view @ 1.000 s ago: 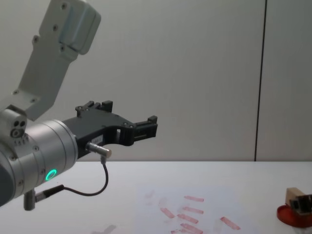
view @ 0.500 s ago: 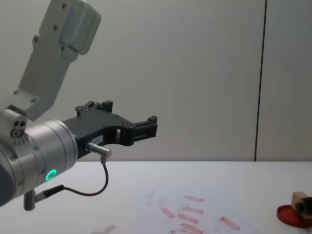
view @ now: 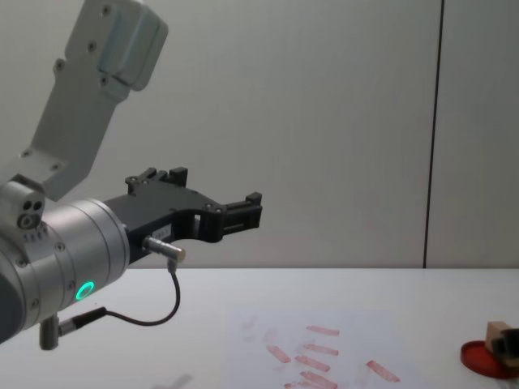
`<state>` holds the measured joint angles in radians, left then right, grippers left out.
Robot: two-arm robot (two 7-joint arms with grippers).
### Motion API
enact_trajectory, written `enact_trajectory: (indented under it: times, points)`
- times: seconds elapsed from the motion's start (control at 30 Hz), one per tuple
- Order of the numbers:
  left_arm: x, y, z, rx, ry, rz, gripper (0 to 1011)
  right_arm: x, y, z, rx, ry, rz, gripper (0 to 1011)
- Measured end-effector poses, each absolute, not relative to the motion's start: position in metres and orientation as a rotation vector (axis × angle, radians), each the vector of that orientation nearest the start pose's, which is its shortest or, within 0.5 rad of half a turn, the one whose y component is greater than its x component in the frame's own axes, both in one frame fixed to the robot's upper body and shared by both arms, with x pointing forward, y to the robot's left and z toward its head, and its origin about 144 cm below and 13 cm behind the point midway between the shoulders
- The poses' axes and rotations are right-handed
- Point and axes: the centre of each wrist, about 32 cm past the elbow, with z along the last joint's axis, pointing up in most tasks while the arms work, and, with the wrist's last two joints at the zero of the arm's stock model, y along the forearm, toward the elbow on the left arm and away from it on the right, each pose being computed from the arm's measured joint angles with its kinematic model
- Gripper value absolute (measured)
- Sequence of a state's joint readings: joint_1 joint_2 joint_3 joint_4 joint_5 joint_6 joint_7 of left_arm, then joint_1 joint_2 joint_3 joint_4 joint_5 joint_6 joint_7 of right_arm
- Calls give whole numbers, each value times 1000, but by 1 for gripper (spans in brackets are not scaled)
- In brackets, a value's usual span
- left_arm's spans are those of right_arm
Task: Use the one hand to pick up the stamp and affix it onto the A4 paper.
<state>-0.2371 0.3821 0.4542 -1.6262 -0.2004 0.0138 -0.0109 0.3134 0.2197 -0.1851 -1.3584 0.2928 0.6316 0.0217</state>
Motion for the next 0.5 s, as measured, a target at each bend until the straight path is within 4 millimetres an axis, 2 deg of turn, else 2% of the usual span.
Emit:
enact_trajectory:
  times: [0.5]
  points:
    - [492, 198, 1204, 61, -268, 1124, 1002, 545, -252, 1180, -439, 438, -1372, 216]
